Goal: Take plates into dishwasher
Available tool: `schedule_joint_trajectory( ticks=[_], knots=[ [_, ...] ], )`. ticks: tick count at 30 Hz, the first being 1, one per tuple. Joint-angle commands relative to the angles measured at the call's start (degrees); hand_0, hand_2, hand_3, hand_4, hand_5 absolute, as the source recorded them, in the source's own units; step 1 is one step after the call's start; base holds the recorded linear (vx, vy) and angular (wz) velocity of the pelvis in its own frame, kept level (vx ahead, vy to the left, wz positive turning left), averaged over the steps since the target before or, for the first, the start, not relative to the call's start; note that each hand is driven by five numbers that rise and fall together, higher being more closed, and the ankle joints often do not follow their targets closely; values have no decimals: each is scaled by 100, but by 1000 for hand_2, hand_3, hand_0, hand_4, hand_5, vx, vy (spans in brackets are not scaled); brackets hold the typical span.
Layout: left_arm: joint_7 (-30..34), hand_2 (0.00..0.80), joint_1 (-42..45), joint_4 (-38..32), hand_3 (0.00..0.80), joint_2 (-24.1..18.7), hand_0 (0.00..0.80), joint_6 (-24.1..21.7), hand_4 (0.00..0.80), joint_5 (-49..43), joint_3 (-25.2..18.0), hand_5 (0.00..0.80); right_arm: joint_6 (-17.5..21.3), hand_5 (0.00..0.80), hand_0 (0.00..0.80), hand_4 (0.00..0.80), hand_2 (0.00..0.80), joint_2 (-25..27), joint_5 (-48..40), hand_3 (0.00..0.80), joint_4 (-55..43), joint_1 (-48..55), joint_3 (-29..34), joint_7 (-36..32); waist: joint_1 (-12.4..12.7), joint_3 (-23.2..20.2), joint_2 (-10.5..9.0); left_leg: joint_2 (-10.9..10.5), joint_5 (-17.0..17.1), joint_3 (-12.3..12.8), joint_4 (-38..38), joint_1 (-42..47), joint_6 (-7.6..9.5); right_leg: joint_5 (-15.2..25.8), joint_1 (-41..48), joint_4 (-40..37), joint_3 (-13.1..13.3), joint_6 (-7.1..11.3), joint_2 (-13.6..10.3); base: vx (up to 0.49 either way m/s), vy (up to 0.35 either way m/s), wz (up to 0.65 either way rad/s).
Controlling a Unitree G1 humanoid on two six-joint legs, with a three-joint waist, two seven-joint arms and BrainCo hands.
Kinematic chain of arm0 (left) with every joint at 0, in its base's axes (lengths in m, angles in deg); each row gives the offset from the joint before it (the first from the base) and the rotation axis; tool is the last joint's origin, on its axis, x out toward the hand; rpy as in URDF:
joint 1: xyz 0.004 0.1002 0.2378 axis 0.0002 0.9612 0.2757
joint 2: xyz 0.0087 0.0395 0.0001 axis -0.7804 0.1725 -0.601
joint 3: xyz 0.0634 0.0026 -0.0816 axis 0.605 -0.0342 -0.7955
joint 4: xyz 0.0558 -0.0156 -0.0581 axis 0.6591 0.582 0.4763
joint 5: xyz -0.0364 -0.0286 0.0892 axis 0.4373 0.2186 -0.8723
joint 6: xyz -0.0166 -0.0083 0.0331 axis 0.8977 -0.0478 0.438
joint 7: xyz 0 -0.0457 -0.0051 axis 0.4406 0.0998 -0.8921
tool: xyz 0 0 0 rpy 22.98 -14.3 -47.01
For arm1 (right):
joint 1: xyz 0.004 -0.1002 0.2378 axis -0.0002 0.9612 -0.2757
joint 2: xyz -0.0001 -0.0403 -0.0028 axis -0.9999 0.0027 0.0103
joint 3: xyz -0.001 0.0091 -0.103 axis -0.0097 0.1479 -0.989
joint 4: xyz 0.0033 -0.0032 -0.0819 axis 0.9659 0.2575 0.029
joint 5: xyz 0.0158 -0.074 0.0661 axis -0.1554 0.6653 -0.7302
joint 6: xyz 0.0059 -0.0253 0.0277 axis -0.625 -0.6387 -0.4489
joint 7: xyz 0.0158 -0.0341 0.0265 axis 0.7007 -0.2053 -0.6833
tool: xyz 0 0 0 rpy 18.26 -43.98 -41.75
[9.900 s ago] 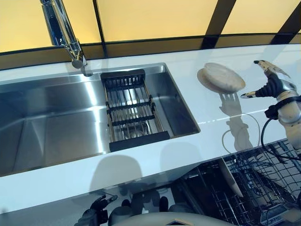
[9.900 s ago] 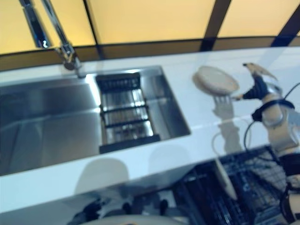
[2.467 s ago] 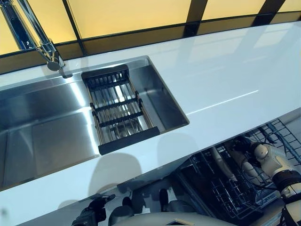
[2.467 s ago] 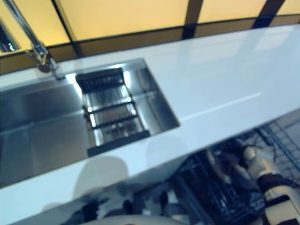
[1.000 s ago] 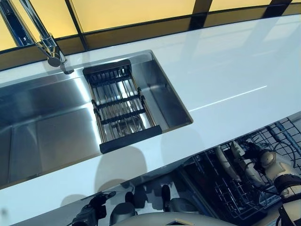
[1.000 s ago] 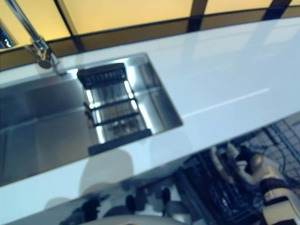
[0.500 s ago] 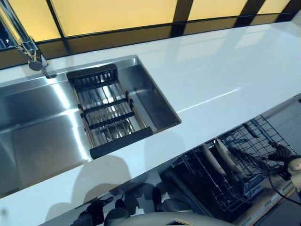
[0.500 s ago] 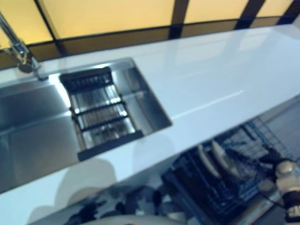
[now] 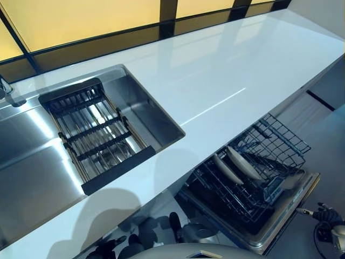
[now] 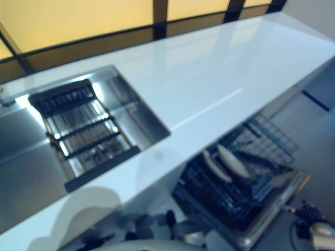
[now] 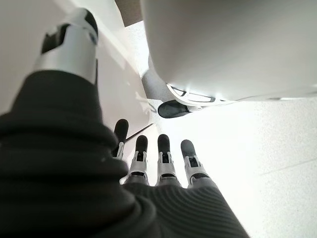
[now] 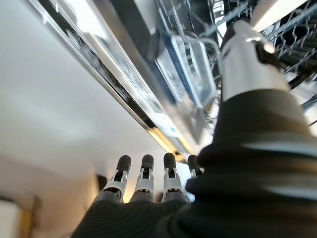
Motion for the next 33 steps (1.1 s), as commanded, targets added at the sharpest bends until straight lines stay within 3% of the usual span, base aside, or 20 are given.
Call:
schedule_joint_trajectory(
  ticks=[1,9,19,22,28,33],
  knots=[
    [-26,0,-1020,-170,0,-23,0,-576,0,-68,-256,0,215,0,0,0,0,38,-948,0,428,-300,344,39,-107,-22,110,213,-417,-261,21,353,49,98,40,123,305,620,-343,-30,-13,-5],
    [67,0,-1111,35,0,-30,0,-716,0,-124,-247,0,644,0,0,0,0,-677,-2203,0,1779,-345,399,-524,-146,-18,285,158,-466,-240,21,380,56,62,6,126,329,614,-361,-37,-28,-7],
    [58,0,-1255,-27,0,-152,0,-708,0,-197,-115,0,367,0,0,0,0,-849,-2622,0,2878,-402,482,-385,-173,88,640,89,-448,-277,39,322,37,-35,-127,257,346,598,-403,-94,-53,-1],
    [53,0,-1372,-164,0,-168,0,-750,0,-93,-35,0,430,0,0,0,0,-783,-2643,0,3054,-532,402,-520,-164,316,780,25,-447,-402,186,183,52,-122,-366,547,322,572,-436,-234,-4,-3],
    [57,0,-1554,-386,0,58,0,-905,0,193,98,0,965,0,0,0,0,-683,-2745,0,2683,-1181,-204,-1120,-77,812,1184,-196,-543,-707,780,-247,65,-283,-554,908,261,396,-494,-182,117,-8],
    [156,0,-1440,-316,0,206,0,-1014,0,335,102,0,1736,0,0,0,0,-892,-2765,0,1986,-1485,-692,-2027,10,776,1346,-278,-519,-859,680,-142,24,-350,-369,819,175,363,-620,2,94,-4]
  ],
)
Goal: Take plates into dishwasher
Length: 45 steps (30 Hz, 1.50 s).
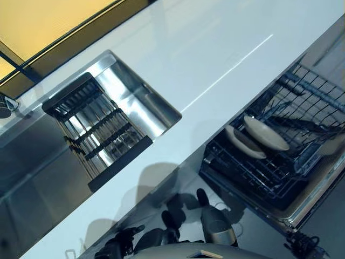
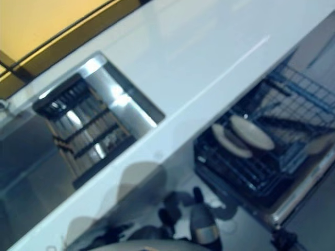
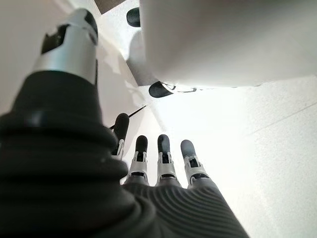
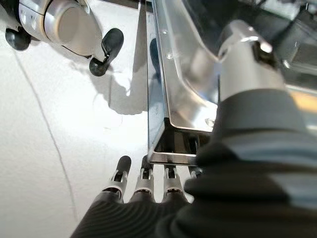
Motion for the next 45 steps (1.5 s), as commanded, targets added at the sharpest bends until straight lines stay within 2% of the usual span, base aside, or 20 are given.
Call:
schedule_joint_trajectory(
  ticks=[1,4,8,11,15,20,28,36,45],
  knots=[
    [-26,0,-968,-218,0,-372,0,-786,0,295,-417,0,880,0,0,0,0,-250,-166,0,-814,-760,-594,-1401,55,-143,-94,33,-575,-768,624,206,-155,-401,243,448,-6,431,-430,33,49,-18],
    [-13,0,-909,-135,0,-298,0,-789,0,304,-414,0,1085,0,0,0,0,-375,-156,0,-1044,-859,-866,-1907,113,-254,-92,7,-573,-781,532,286,-153,-427,313,391,-84,443,-489,27,38,-10],
    [-10,0,-906,-65,0,-170,0,-864,0,266,-293,0,1108,0,0,0,0,-360,-593,0,-1336,-1323,-1112,-2430,264,-286,-54,-42,-581,-850,607,243,-149,-496,326,470,-191,404,-535,-33,23,-16],
    [21,0,-902,-31,0,-104,0,-941,0,269,-191,0,1029,0,0,0,0,-296,-760,0,-1577,-1715,-1186,-2482,349,-316,36,-85,-590,-896,658,241,-159,-550,394,487,-248,370,-558,-13,50,-4],
    [124,0,-774,-59,0,-60,0,-888,0,237,-86,0,1041,0,0,0,0,-173,-541,0,-1730,-2050,-1244,-2448,474,-443,146,-196,-601,-1035,703,293,-167,-580,581,453,-295,352,-601,71,58,-9],
    [252,0,-497,-91,0,-51,0,-801,0,91,-4,0,897,0,0,0,0,49,-360,0,-2096,-2186,-1285,-2490,598,-624,172,-302,-627,-1154,725,467,-160,-624,853,455,-364,346,-646,147,28,-17],
    [232,0,-244,-178,0,-114,0,-614,0,74,68,0,648,0,0,0,0,225,-239,0,-2550,-2379,-1369,-2345,766,-721,150,-334,-663,-1239,853,647,-153,-718,1192,548,-532,347,-734,131,-18,-14],
    [285,0,23,-147,0,-196,0,-634,0,-10,19,0,610,0,0,0,0,94,-140,0,-2727,-2365,-1440,-2238,918,-791,98,-295,-628,-1280,796,724,-142,-704,1388,460,-691,378,-791,76,-24,55],
    [214,0,12,-231,0,-347,0,-592,0,-10,21,0,549,0,0,0,0,-29,-361,0,-2889,-2337,-1524,-2192,1085,-855,-177,-122,-592,-1307,618,806,-137,-655,1554,273,-899,436,-812,36,-56,23]
  ],
)
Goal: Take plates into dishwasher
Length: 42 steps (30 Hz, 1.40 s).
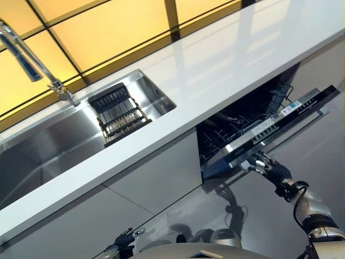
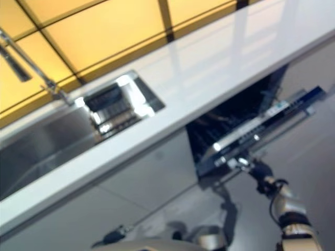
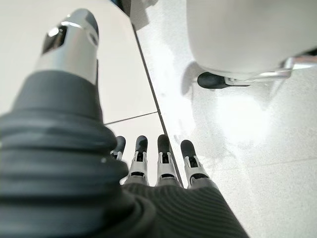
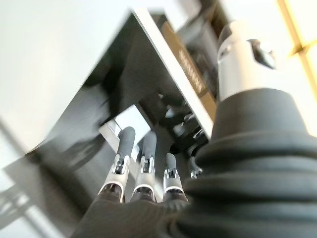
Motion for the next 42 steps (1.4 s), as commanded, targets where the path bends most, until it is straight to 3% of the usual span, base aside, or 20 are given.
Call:
schedule_joint_trajectory(
  ticks=[1,13,20,28,31,37,42],
  knots=[
    [-62,0,-370,-181,0,-348,0,-52,0,-62,11,0,288,0,0,0,0,-287,-344,0,-208,-1002,-138,-302,371,-71,-439,221,-575,108,505,158,-290,857,97,-759,11,176,-281,38,-96,14],
    [-215,0,-577,-161,0,-658,0,-6,0,116,-126,0,301,0,0,0,0,-201,-682,0,-451,-1262,-228,170,706,-103,-958,467,-270,-57,88,-6,-345,1100,82,-1169,-248,134,-55,-9,-92,23],
    [-332,0,-604,-124,0,-639,0,-83,0,147,-325,0,267,0,0,0,0,-338,-183,0,-439,-580,-46,572,779,-150,-1149,552,-167,-71,-70,-199,-415,1216,-36,-1329,-406,194,13,-1,-45,8],
    [-334,0,-685,43,0,-446,0,-161,0,140,-393,0,413,0,0,0,0,-1042,925,0,565,227,-260,992,766,-180,-1226,617,-155,32,-70,-250,-409,1226,-87,-1329,-489,211,48,13,0,0],
    [-341,0,-767,133,0,-373,0,-169,0,117,-361,0,393,0,0,0,0,-1399,1465,0,1457,319,-567,1364,823,-188,-1238,625,-168,29,-70,-229,-393,1199,-41,-1329,-531,198,57,54,-8,0],
    [-373,0,-835,189,0,-227,0,-67,0,25,-273,0,-183,0,0,0,0,-1868,1768,0,2263,363,-965,1769,936,-197,-1202,619,-162,-65,-70,-196,-383,1170,64,-1329,-621,165,58,50,4,3],
    [-356,0,-810,189,0,-116,0,2,0,-17,-239,0,-463,0,0,0,0,-2141,1383,0,2492,430,-1038,1769,974,-221,-1122,607,-146,-133,-70,-159,-376,1151,133,-1320,-674,150,47,55,37,5]
  ],
)
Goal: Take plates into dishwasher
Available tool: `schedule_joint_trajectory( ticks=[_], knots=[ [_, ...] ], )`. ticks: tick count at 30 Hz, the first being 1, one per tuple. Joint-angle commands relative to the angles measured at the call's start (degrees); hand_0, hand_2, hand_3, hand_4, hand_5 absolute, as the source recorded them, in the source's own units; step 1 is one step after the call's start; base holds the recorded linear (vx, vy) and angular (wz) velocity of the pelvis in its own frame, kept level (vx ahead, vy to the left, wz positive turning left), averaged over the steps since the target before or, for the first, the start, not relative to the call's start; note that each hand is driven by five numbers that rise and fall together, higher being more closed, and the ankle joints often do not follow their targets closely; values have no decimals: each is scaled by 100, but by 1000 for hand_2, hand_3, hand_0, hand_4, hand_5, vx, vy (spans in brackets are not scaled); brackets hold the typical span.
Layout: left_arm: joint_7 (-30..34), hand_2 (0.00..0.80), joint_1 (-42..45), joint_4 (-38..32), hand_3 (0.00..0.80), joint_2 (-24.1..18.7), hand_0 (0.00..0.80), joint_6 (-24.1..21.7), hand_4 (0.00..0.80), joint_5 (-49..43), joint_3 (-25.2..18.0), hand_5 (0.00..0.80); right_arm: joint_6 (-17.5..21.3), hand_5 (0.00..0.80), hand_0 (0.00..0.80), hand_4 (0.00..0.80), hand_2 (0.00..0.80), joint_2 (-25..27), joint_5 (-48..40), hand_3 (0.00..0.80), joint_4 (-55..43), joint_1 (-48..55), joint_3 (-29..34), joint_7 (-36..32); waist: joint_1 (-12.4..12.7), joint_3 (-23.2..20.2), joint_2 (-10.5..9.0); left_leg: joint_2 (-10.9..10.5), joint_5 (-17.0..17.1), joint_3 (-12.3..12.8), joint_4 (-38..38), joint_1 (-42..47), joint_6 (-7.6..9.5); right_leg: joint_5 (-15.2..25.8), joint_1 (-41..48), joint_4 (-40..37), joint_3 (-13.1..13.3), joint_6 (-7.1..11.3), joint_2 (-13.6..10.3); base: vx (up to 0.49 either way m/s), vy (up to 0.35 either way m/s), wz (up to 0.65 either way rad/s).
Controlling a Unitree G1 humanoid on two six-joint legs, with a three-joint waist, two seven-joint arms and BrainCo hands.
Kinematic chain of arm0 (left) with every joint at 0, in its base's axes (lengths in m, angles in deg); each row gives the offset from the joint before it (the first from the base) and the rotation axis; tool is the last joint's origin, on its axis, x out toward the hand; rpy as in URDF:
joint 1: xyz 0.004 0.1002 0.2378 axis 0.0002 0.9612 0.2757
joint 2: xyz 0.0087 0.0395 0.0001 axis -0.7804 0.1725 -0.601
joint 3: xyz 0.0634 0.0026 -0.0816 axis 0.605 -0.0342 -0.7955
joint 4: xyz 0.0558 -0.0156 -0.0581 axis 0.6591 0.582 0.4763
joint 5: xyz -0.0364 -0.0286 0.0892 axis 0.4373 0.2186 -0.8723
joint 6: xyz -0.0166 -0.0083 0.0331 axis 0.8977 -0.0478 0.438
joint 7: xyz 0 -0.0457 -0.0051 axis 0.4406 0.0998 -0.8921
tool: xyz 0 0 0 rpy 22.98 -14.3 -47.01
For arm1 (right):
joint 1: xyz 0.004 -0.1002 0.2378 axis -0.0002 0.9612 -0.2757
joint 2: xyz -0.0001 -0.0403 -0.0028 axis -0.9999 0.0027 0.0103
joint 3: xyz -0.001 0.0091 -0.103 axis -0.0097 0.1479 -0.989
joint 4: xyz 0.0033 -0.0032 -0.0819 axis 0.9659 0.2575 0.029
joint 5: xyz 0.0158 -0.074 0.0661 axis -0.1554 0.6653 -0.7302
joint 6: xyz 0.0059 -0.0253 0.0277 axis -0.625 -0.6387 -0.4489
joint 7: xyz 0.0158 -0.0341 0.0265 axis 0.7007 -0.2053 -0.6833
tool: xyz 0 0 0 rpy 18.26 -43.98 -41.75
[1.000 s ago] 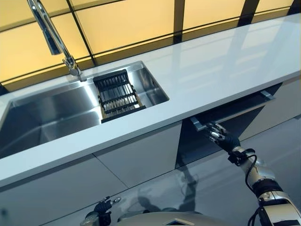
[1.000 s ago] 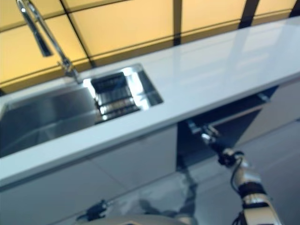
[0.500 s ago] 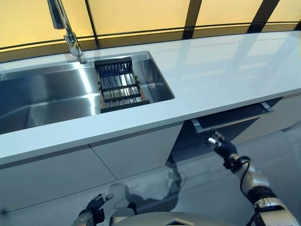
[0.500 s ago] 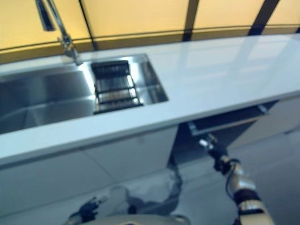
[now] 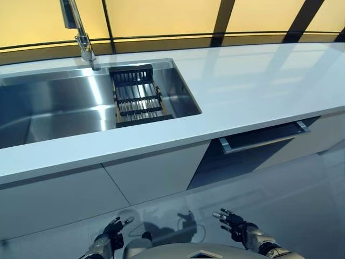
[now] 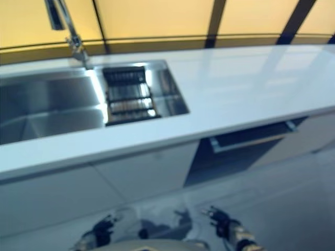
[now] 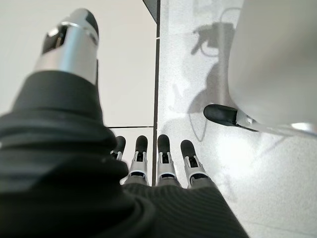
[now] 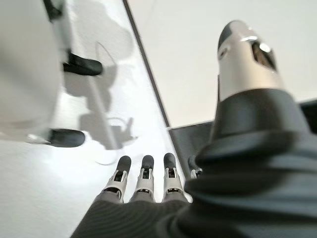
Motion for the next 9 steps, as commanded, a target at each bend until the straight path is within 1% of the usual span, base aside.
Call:
schedule_joint_trajectory(
  ticks=[1,9],
  knots=[
    [-25,0,-364,168,0,222,0,-18,0,-8,49,0,-79,0,0,0,0,53,-267,0,287,-334,-41,19,293,67,283,359,-278,264,30,310,-147,632,-371,-5,-90,397,-287,36,35,10],
    [44,0,-341,139,0,261,0,19,0,63,71,0,-28,0,0,0,0,-15,-235,0,343,-262,-108,-23,263,67,335,347,-298,240,30,375,-133,585,-319,28,-86,375,-285,27,19,4]
  ],
)
